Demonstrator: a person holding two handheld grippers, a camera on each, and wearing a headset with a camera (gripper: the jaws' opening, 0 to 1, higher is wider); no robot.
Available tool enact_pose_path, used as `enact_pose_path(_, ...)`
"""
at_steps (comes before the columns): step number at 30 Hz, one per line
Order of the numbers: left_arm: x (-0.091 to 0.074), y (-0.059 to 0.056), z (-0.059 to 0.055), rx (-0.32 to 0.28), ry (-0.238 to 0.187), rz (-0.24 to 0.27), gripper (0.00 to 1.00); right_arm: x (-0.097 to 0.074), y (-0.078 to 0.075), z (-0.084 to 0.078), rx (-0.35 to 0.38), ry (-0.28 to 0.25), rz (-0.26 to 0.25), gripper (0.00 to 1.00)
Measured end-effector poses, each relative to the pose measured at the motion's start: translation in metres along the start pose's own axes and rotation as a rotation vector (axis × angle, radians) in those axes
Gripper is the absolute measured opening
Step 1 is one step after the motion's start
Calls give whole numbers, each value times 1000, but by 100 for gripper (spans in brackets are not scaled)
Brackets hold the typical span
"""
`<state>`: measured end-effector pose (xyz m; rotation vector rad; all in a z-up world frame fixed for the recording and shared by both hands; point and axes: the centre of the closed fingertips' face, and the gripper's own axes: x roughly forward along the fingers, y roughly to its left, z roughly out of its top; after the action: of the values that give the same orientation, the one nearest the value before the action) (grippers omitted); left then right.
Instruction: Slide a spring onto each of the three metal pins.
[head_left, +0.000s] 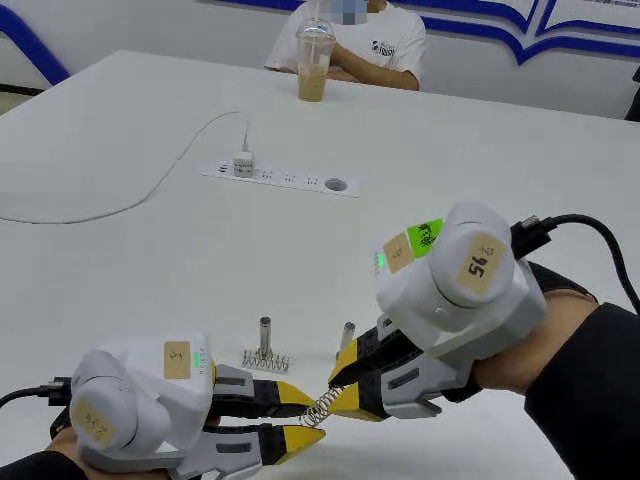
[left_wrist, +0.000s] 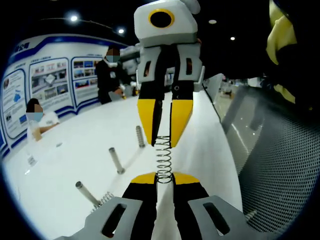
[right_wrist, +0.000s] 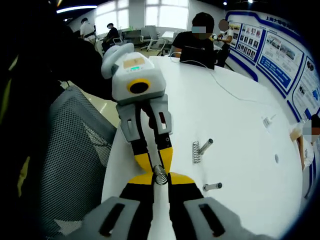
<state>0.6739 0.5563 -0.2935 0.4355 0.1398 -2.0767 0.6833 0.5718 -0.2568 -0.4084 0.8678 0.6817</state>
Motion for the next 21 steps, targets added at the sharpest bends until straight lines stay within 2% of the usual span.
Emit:
enact_pose_path(11,3,-1,2,-4,-11,-6,11,3,0,10,-18,-12,1,12)
enact_pose_path(16,3,-1,4,-9,-24,-2,11,4,2,11,-8,-15,11,12)
enact_pose_path(21,2,1,5,-10,-30,2,11,8,2,7,-3,4,13,16)
